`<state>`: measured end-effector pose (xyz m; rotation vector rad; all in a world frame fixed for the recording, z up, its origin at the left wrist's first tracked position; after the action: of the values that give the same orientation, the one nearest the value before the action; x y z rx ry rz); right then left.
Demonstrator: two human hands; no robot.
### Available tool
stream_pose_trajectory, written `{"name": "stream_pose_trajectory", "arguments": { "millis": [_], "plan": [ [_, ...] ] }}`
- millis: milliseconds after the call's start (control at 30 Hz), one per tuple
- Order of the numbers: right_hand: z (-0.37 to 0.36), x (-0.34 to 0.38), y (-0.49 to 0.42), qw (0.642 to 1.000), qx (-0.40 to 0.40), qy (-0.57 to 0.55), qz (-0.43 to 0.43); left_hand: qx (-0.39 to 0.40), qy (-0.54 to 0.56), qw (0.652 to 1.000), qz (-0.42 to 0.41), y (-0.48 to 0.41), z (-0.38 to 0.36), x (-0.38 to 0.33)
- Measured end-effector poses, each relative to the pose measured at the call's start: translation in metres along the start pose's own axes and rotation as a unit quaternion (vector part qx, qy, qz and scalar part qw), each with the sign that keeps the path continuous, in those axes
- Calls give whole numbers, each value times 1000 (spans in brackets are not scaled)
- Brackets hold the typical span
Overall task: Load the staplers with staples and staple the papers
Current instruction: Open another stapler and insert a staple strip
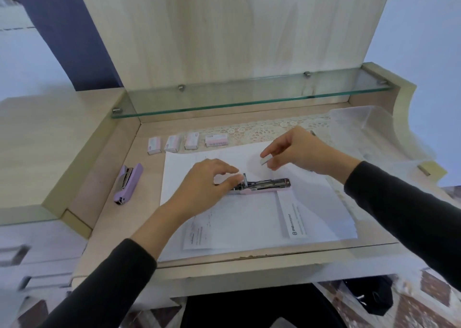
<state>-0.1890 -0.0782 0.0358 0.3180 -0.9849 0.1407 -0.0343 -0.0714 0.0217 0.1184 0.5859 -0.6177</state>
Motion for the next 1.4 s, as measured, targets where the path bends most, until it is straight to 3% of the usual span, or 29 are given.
{"name": "stream_pose_trajectory", "arguments": {
  "millis": [267, 533, 1000, 1400],
  "plan": [
    [-16, 3, 13, 994, -42, 94, 44, -27, -81, 996, -24, 2, -24, -11],
    [-28, 0, 21, 985, -70, 100, 118, -100, -110, 987, -62, 14, -27, -10],
    [-33, -17, 19, 993, -66, 27, 95, -104, -119, 985, -72, 17, -27, -14],
    [-37, -12, 18, 985, -63, 112, 118, -113, -128, 983, -72, 18, -28, -13]
  ]
}}
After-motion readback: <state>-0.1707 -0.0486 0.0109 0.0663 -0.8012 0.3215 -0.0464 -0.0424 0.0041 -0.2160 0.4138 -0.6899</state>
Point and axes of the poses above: each hand's wrist, its own y-axis away from the middle knuckle, its own z-axis out of the back of the hand, x = y × z, the point moved 10 cm from there along -y, towards the middle knuckle, and after that the axes turned 11 degrees about x, right-handed, at the moved point
